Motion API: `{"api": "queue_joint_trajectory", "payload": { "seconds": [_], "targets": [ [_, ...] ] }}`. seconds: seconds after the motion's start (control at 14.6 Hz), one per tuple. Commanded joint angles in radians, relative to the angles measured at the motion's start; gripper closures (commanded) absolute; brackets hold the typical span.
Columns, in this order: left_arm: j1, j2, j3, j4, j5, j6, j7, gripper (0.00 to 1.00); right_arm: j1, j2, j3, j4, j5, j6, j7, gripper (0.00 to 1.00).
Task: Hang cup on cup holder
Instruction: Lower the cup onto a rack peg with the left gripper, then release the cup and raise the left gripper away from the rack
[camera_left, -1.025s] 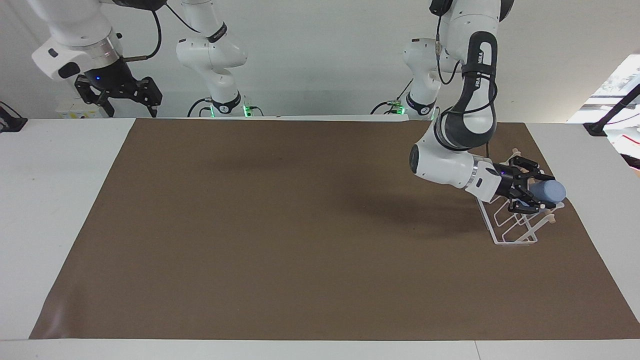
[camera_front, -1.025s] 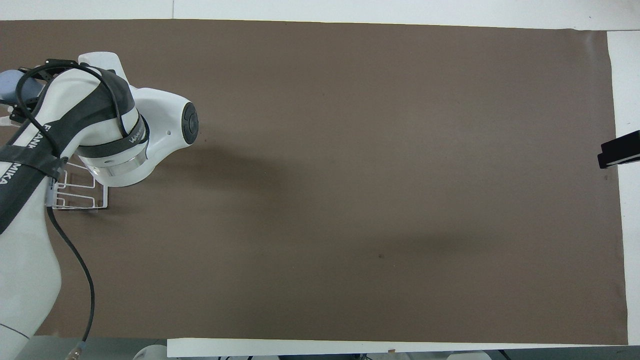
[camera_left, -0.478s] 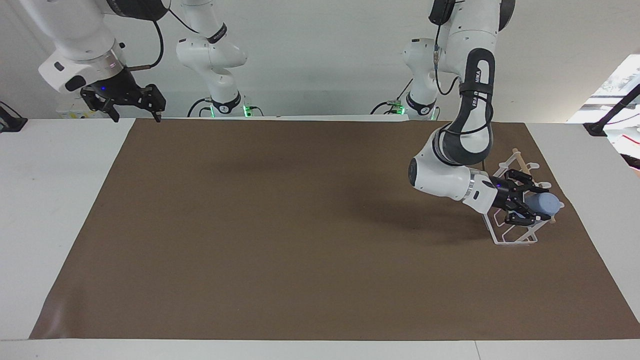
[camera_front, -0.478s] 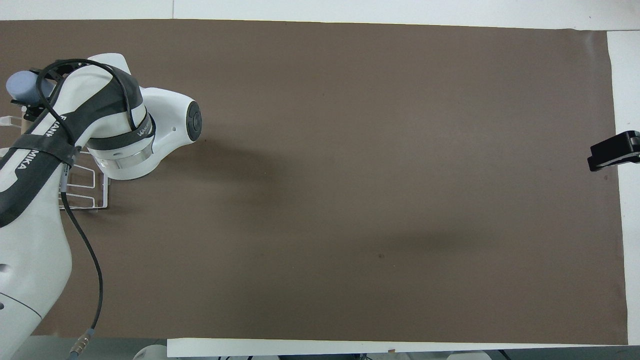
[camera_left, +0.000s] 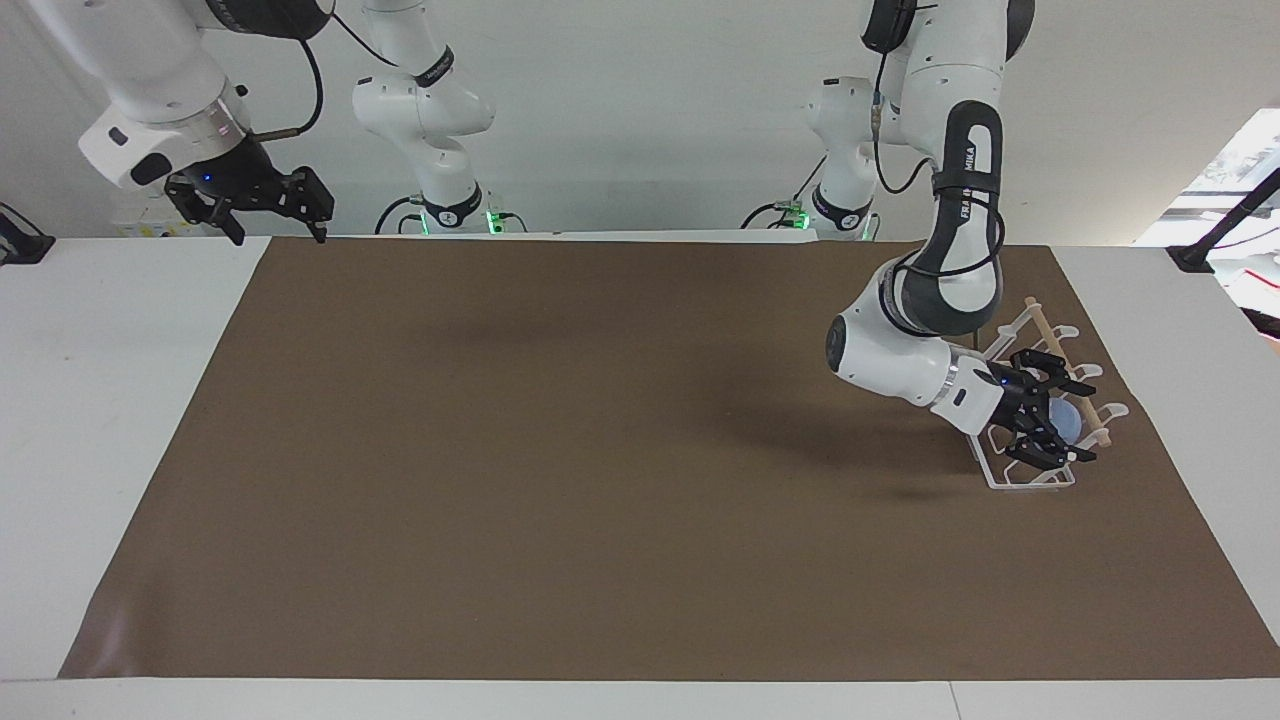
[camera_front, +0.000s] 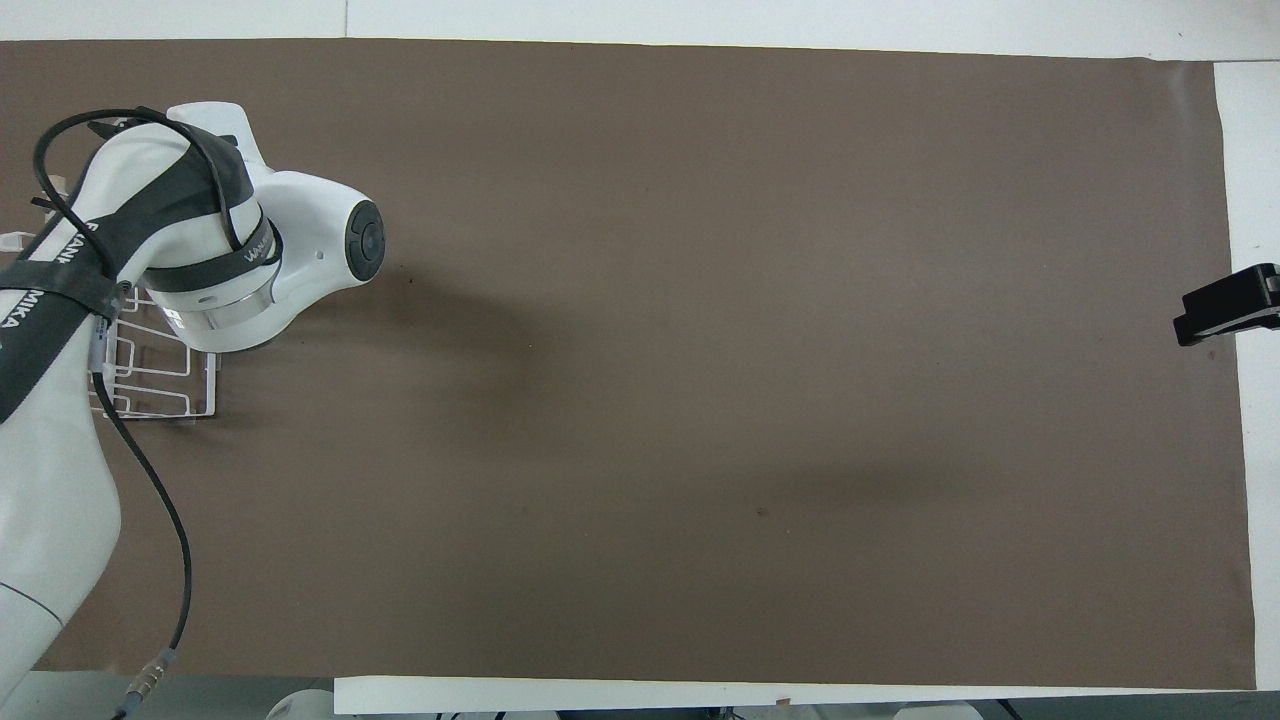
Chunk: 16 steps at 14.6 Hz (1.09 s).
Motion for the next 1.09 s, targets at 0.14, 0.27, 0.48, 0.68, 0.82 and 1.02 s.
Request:
{"api": "queue_joint_trajectory", "payload": {
  "seconds": [0.14, 0.27, 0.48, 0.68, 0.82, 1.02],
  "targets": [
    [0.02, -0.098, -0.008, 0.109, -0.229, 0.031, 0.134, 0.0, -0.025, -0.017, 0.005, -0.017, 0.014, 0.0, -0.017, 0.01],
    [0.021, -0.155, 0.001, 0.141, -0.366, 0.028, 0.368, 0.0, -0.026, -0.017, 0.006, -0.017, 0.014, 0.001, -0.017, 0.01],
    [0.072, -0.221, 0.003, 0.192, -0.571, 0.03, 0.626, 0.0, -0.02, -0.017, 0.008, -0.017, 0.019, 0.0, -0.018, 0.01],
    [0.115, -0.29, 0.004, 0.195, -0.811, 0.018, 0.983, 0.0, -0.016, -0.017, 0.008, -0.017, 0.017, 0.0, -0.018, 0.01],
    [0.135, -0.292, 0.006, 0.195, -0.937, 0.015, 1.216, 0.0, -0.017, -0.017, 0.008, -0.017, 0.017, 0.0, -0.018, 0.01],
    [0.162, -0.281, 0.006, 0.239, -1.191, -0.062, 1.498, 0.0, -0.017, -0.017, 0.008, -0.017, 0.017, 0.0, -0.018, 0.01]
  ]
}}
